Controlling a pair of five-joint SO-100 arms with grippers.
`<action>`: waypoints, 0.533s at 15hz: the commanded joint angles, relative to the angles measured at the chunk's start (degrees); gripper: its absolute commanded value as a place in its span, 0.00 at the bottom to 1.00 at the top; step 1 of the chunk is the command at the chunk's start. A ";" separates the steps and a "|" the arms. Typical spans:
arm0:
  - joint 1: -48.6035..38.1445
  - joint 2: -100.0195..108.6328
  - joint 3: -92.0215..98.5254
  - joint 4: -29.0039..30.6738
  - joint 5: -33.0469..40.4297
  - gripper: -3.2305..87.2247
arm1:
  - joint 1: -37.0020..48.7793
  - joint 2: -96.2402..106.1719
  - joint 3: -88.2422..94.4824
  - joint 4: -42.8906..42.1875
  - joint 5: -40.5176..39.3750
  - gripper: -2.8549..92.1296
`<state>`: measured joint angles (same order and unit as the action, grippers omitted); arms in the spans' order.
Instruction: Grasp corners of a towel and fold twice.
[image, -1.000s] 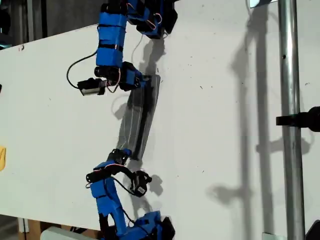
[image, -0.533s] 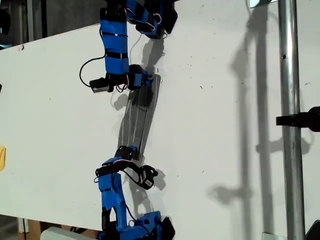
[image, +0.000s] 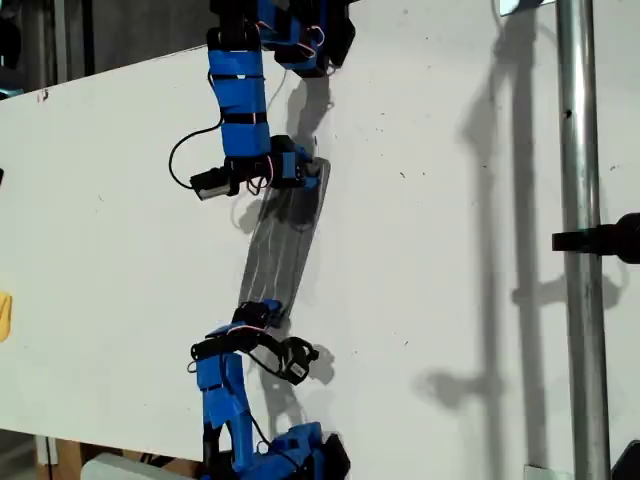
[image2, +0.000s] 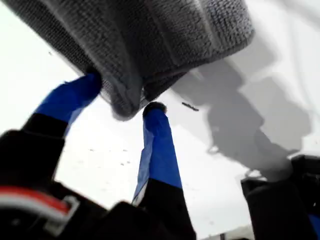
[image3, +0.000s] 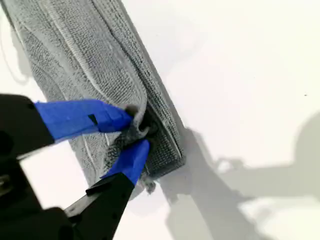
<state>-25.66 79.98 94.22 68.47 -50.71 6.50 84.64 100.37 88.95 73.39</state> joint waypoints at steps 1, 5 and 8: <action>1.85 16.26 2.02 5.89 -0.79 0.35 | -2.46 6.24 -9.49 12.74 2.99 0.34; 2.99 42.10 12.22 13.71 -4.39 0.36 | -5.19 24.96 -6.15 25.05 12.13 0.35; 8.88 74.00 36.56 8.61 -11.07 0.23 | -15.73 48.60 11.60 21.27 27.16 0.34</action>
<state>-19.69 138.08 121.55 79.19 -58.89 -4.57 121.73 105.64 108.63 94.22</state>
